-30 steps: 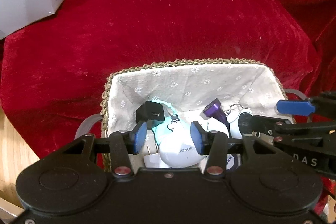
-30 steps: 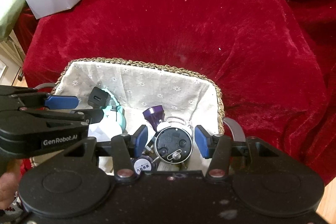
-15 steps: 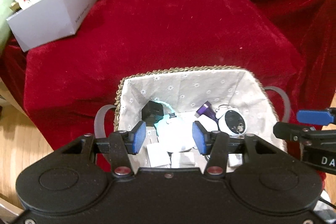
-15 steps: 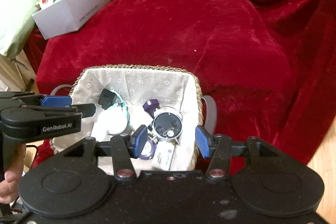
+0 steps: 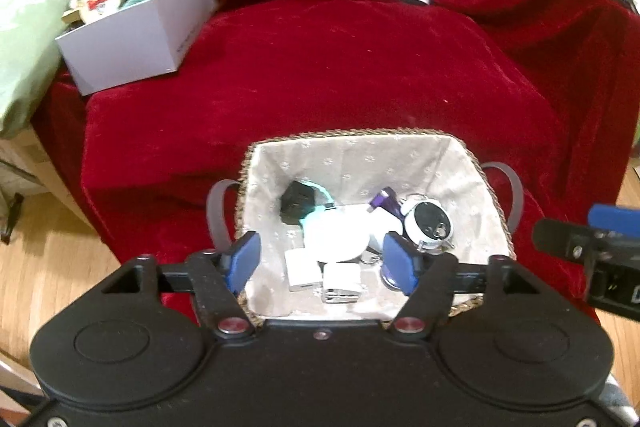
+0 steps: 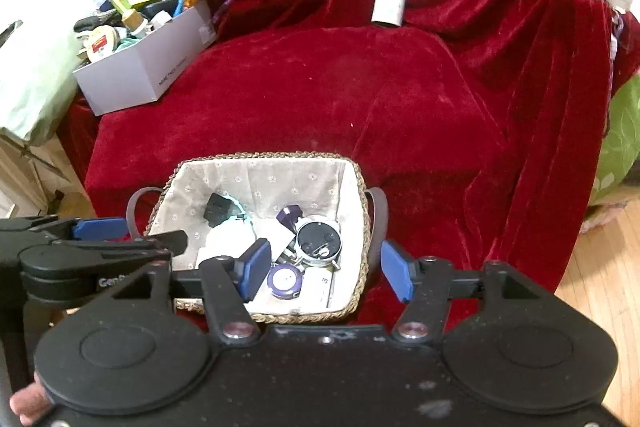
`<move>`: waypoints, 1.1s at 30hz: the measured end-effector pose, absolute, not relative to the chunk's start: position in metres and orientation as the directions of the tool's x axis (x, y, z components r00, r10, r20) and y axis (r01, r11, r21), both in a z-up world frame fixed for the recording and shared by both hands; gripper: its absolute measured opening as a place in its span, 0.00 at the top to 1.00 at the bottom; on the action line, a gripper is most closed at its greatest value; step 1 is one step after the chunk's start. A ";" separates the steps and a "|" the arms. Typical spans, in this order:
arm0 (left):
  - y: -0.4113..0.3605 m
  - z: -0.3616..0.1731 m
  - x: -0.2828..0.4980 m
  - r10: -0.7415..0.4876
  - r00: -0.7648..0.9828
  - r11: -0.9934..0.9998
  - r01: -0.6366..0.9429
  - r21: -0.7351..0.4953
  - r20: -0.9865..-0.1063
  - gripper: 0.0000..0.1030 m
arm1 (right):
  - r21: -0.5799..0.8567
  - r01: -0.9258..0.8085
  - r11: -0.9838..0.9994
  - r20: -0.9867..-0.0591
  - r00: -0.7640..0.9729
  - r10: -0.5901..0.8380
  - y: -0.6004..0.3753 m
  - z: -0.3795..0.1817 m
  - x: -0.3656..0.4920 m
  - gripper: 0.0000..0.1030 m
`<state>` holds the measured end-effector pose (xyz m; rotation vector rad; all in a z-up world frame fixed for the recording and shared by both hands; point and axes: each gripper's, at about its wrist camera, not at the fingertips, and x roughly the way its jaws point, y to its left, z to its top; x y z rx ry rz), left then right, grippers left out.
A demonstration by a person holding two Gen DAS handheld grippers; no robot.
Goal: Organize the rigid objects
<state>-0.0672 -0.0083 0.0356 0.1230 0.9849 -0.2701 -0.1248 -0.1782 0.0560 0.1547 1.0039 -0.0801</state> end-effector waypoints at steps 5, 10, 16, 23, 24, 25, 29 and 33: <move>0.001 0.036 -0.070 -0.162 0.512 0.969 0.242 -0.040 -0.844 0.31 | 0.091 0.158 0.983 -0.870 0.494 0.001 -0.173 0.046 -0.126 0.41; 0.010 0.036 -0.073 -0.137 0.521 0.980 0.196 -0.038 -0.842 0.23 | 0.063 0.161 0.985 -0.873 0.488 -0.024 -0.169 0.045 -0.125 0.36; 0.012 0.032 -0.077 -0.126 0.493 0.977 0.214 -0.021 -0.861 0.21 | 0.043 0.138 0.989 -0.894 0.446 -0.024 -0.162 0.038 -0.122 0.35; 0.016 0.029 -0.079 -0.122 0.478 0.978 0.205 -0.024 -0.870 0.11 | 0.025 0.145 0.989 -0.905 0.424 -0.040 -0.160 0.035 -0.119 0.30; 0.016 0.029 -0.079 -0.120 0.476 0.979 0.204 -0.024 -0.871 0.11 | 0.021 0.147 0.989 -0.907 0.419 -0.043 -0.160 0.034 -0.119 0.30; 0.016 0.029 -0.078 -0.120 0.472 0.979 0.203 -0.025 -0.873 0.11 | 0.020 0.147 0.989 -0.909 0.414 -0.043 -0.160 0.033 -0.118 0.30; 0.016 0.025 -0.077 -0.115 0.449 0.980 0.196 -0.028 -0.886 0.09 | 0.014 0.155 0.988 -0.916 0.399 -0.050 -0.162 0.031 -0.118 0.28; 0.016 0.024 -0.077 -0.115 0.440 0.980 0.196 -0.029 -0.891 0.09 | 0.006 0.161 0.987 -0.922 0.383 -0.057 -0.162 0.029 -0.116 0.26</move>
